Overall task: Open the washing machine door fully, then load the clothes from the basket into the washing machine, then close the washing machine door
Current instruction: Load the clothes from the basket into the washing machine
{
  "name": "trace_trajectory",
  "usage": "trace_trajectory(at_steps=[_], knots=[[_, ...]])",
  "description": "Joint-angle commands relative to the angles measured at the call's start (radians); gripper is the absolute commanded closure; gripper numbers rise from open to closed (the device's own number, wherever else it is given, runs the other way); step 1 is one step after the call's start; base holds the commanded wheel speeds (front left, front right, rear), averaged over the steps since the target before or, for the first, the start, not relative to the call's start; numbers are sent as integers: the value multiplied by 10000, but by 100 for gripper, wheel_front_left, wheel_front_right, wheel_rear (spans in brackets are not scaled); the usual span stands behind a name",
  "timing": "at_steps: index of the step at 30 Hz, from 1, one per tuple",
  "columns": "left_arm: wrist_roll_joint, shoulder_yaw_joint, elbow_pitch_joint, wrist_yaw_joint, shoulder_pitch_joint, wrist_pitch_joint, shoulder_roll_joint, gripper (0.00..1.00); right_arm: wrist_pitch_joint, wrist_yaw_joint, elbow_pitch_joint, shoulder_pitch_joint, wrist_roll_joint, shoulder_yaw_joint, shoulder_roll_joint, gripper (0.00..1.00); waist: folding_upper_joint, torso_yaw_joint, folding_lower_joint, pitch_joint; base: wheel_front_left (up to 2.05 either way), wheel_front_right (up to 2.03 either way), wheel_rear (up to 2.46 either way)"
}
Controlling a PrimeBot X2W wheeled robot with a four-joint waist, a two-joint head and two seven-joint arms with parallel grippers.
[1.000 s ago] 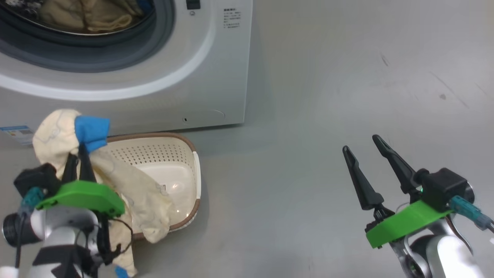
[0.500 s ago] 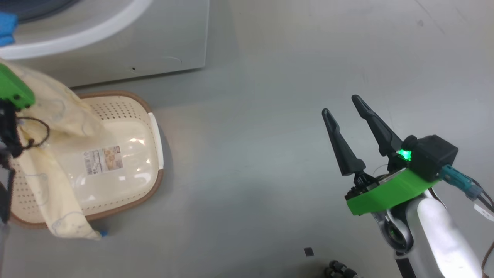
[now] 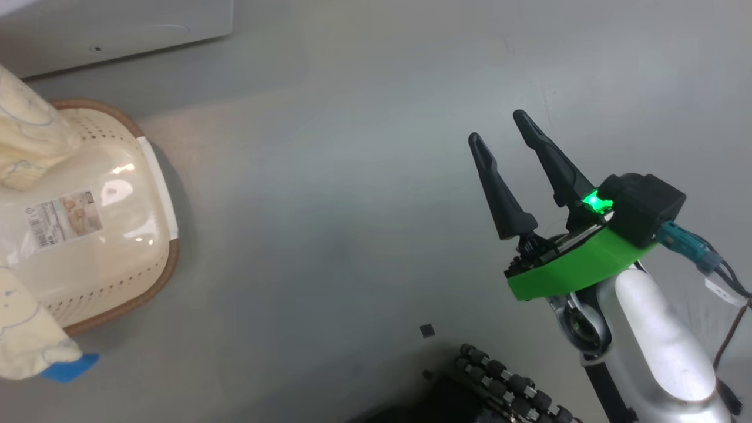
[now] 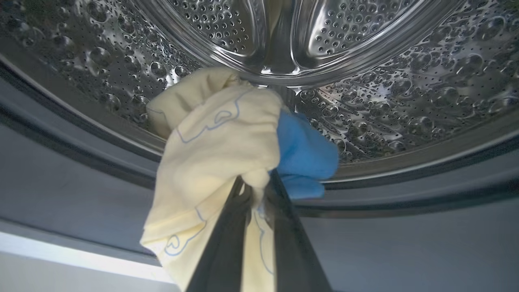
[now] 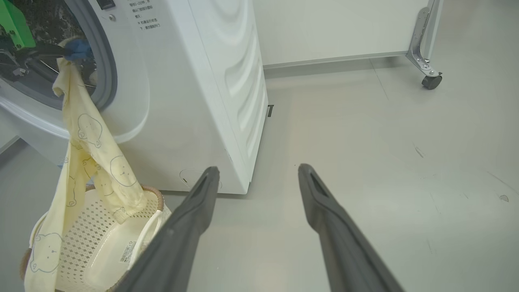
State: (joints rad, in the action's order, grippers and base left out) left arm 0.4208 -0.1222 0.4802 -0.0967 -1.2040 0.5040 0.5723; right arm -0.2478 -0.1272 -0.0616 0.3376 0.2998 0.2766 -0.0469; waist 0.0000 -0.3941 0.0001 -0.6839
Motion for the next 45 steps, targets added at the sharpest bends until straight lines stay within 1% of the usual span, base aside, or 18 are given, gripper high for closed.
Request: trace_trajectory(at_steps=[1, 4, 7, 8, 11, 14, 17, 18, 20, 21, 22, 23, 26, 28, 33, 35, 38, 45], knots=[[-139, 174, -374, 53, -528, 67, 657, 100, -92, -35, 223, 34, 108, 212, -34, 0, 0, -308, -1, -355, 0, 0, 0], [-358, 67, -434, 173, -1112, -140, 885, 100, -121, -35, 204, 161, 197, 339, -34, 0, 0, -469, -1, -573, 0, 0, 0], [-565, 37, -227, 415, -1695, -965, 1106, 100, -132, -35, 214, 276, 239, 444, -34, 0, 0, -600, -1, -776, 0, 0, 0], [-771, -30, -95, 512, -2038, -1665, 1188, 100, -135, -35, 300, 330, 266, 460, -34, 0, 0, -643, -1, -892, 0, 0, 0], [-1147, -167, 143, 471, -2416, -2750, 1215, 100, -136, -35, 388, 340, 284, 459, -34, 0, 0, -644, -1, -989, 0, 0, 0], [-1266, -150, 333, 413, -2813, -3812, 1108, 100, -137, -35, 412, 325, 281, 491, -34, 0, 0, -627, -1, -1049, 0, 0, 0], [-1352, -192, 426, 570, -3119, -4927, 1064, 100, -138, -35, 442, 344, 291, 517, -34, 0, 0, -615, -1, -1090, 0, 0, 0], [-1223, -127, 562, 627, -3178, -5103, 989, 100, -138, -35, 452, 347, 295, 520, -34, 0, 0, -607, -1, -1093, 0, 0, 0], [-903, -124, 1026, 803, -3128, -4718, 792, 100, -138, -35, 456, 324, 283, 489, -34, 0, 0, -543, -1, -1083, 0, 0, 0], [-752, -130, 1245, 852, -3071, -4385, 704, 84, -138, -35, 449, 308, 272, 469, -34, 0, 0, -507, -1, -1082, 0, 0, 0], [-603, -63, 1446, 751, -3018, -4069, 613, 22, -138, -35, 444, 295, 263, 450, -34, 0, 0, -473, -1, -1085, 0, 0, 0], [-549, -68, 1548, 688, -2985, -3832, 563, 0, -138, -35, 442, 286, 254, 432, -34, 0, 0, -440, -1, -1094, 0, 0, 0], [-478, -107, 1631, 480, -2773, -3334, 470, 0, -138, -35, 443, 299, 234, 382, -34, 0, 0, -362, -1, -1108, 0, 0, 0], [-460, -111, 1584, 247, -2562, -3053, 417, 0, -138, -35, 442, 324, 212, 345, -34, 0, 0, -312, -1, -1090, 0, 0, 0], [-470, -136, 1080, -207, -1803, -2691, 384, 0, -139, -35, 415, 322, 92, 225, -34, 0, 0, -125, -1, -985, 0, 0, 0], [-489, -129, 738, -396, -1467, -2725, 355, 0, -139, -35, 398, 306, 23, 138, -34, 0, 0, -22, -1, -919, 0, 0, 0], [-423, -102, 454, -504, -1060, -2758, 293, 0, -139, -35, 404, 286, -45, 22, -34, 0, 0, 104, -1, -828, 0, 0, 0], [-129, 99, -1117, -937, 998, -3434, -79, 0, -139, -35, 444, 187, -386, -364, -33, 0, 0, 566, -1, -468, 0, 0, 0]])
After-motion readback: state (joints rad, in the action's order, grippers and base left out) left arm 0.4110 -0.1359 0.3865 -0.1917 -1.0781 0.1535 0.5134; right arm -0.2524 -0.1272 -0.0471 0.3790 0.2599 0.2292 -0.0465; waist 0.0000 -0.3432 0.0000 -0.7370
